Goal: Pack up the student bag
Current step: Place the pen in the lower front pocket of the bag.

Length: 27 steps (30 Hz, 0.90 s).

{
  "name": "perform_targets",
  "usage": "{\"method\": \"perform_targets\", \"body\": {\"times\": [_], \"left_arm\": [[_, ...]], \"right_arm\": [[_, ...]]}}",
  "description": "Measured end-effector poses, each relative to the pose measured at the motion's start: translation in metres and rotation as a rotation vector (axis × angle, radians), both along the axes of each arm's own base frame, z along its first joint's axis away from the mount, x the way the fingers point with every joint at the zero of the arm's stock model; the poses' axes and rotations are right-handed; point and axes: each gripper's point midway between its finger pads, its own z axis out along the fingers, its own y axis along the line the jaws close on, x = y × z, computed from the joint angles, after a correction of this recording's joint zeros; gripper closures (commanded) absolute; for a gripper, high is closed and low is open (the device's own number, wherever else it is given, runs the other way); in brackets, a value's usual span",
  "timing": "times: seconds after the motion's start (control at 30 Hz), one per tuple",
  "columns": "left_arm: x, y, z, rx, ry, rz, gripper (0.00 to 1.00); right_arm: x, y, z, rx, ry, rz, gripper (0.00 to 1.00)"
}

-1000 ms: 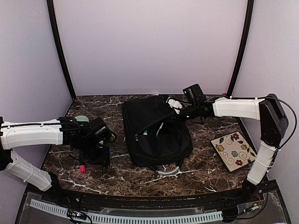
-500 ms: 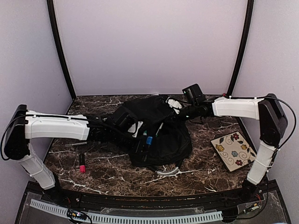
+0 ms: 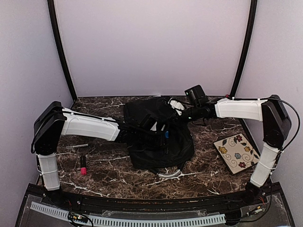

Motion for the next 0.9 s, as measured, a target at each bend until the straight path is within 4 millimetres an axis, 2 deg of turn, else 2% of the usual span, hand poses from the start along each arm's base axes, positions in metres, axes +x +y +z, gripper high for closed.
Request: {"method": "perform_targets", "body": {"times": [0.1,0.2,0.37,0.57,0.63,0.7,0.77,0.9], "left_arm": [[0.008,-0.004,0.000,-0.040,0.022,0.054,0.85],[0.019,-0.005,0.003,-0.075,0.028,0.121,0.80],[0.047,0.010,0.006,-0.087,0.004,0.251,0.80],[0.069,0.019,0.014,-0.112,-0.051,0.352,0.78],[0.074,0.021,0.016,-0.124,-0.061,0.373,0.69],[0.081,0.022,0.018,-0.140,-0.076,0.402,0.57],[0.088,0.024,0.016,-0.146,-0.094,0.438,0.38],[0.098,0.029,0.009,-0.140,-0.114,0.496,0.36]], "right_arm": [[0.000,0.000,0.000,0.002,0.002,-0.002,0.96],[0.000,0.000,0.000,0.004,0.005,-0.002,0.96],[0.000,0.001,0.001,0.008,0.004,0.000,0.96],[0.001,0.004,0.005,0.026,-0.004,0.004,0.96],[0.001,0.004,0.005,0.031,-0.003,0.004,0.96],[0.002,0.005,0.007,0.037,-0.005,0.003,0.96],[0.002,0.006,0.007,0.040,-0.004,0.002,0.97],[0.001,0.006,0.007,0.045,0.002,0.002,0.97]]}}
